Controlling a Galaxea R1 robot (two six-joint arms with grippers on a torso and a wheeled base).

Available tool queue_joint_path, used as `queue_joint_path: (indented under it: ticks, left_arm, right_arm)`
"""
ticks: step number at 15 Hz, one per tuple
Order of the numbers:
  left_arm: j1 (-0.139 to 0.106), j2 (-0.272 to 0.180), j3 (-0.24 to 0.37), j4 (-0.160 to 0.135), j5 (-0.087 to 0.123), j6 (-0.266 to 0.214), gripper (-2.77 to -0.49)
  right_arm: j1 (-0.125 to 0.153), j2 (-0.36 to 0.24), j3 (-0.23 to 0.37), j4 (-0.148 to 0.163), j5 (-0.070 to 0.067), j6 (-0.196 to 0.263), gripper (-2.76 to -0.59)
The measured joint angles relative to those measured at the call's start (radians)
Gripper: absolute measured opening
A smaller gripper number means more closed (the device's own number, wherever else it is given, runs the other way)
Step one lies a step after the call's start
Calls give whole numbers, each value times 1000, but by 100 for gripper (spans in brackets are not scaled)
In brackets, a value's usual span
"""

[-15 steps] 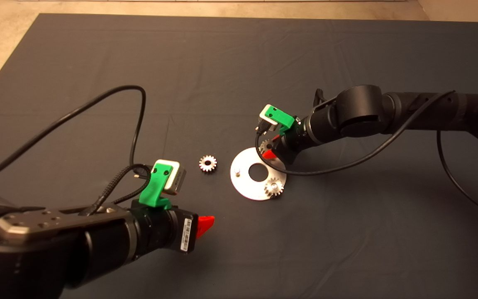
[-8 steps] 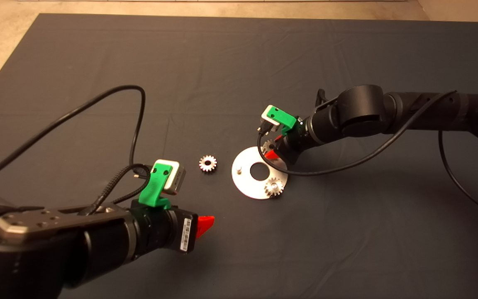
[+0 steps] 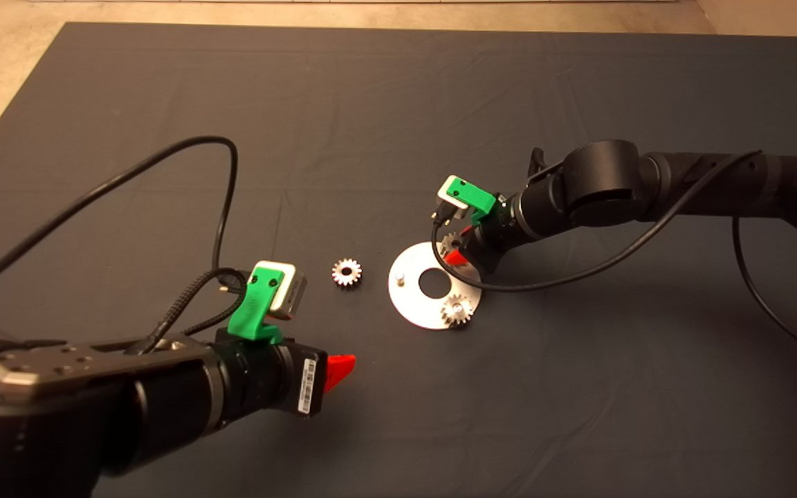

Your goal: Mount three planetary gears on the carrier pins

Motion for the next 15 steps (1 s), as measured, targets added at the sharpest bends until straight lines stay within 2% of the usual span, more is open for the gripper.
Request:
queue_joint_path:
  ticks: [9,13,15]
  left_arm:
    - [0,0,0,0,-2,-11,-135]
    - [0,0,0,0,-7,-11,-135]
    - [0,0,0,0,-7,-11,-135]
  right_arm:
    - [-5,2,-4,-1,-3,0,-225]
    - [-5,2,-4,-1,-3,-1,-204]
    - [-5,2,-4,-1,-3,0,-204]
